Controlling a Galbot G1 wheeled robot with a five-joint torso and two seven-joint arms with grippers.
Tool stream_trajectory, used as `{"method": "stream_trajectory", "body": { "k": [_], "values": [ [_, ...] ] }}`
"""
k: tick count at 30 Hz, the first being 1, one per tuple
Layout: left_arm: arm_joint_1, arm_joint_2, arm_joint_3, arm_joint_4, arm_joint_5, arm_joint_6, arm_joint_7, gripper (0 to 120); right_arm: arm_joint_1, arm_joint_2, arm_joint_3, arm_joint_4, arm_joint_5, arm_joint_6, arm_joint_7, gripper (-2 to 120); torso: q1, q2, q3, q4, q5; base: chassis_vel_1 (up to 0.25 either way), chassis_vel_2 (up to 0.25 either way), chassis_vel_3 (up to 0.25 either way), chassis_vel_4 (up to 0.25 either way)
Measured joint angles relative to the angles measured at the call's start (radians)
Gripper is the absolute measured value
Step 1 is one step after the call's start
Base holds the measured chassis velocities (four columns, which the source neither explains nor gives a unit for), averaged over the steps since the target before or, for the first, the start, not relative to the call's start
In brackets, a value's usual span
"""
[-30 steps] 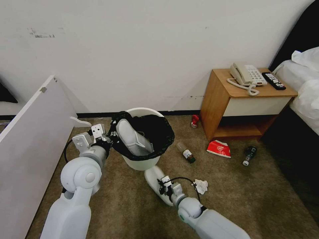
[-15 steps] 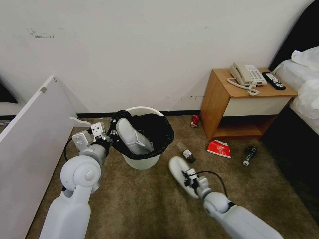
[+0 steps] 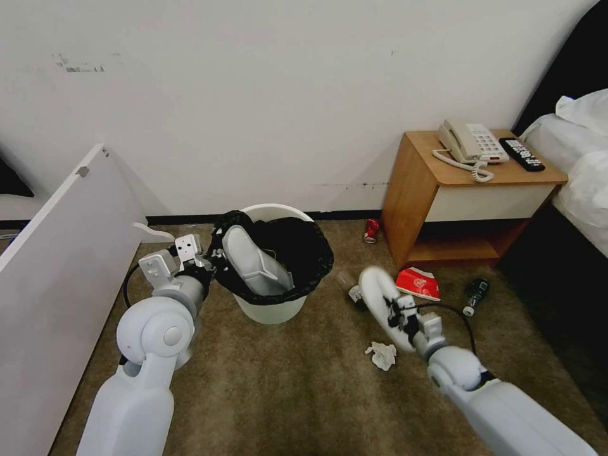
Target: Pick up the trash bin, then pick up the garbage from the floor and place it into the trash bin.
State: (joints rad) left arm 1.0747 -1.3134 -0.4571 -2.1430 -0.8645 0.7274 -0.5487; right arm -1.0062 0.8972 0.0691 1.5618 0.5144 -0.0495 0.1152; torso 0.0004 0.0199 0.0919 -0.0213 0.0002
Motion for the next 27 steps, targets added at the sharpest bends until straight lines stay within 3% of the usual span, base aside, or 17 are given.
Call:
{"method": "stream_trajectory", "body": {
  "k": [16, 27],
  "values": [
    [0.004, 0.033, 0.016, -0.003, -0.101, 0.008, -0.092, 4, 0.006, 0.011, 0.255, 0.26, 0.023, 0.054, -0.108, 0, 0.0, 0.0, 0.0, -0.0002, -0.0003, 0.0, 0.0, 0.0, 0.0],
    [0.017, 0.042, 0.055, 0.001, -0.182, 0.008, -0.127, 4, 0.033, 0.014, 0.237, 0.348, 0.129, 0.228, -0.329, 0, 0.0, 0.0, 0.0, -0.0001, -0.0001, 0.0, 0.0, 0.0, 0.0]
  ]
}}
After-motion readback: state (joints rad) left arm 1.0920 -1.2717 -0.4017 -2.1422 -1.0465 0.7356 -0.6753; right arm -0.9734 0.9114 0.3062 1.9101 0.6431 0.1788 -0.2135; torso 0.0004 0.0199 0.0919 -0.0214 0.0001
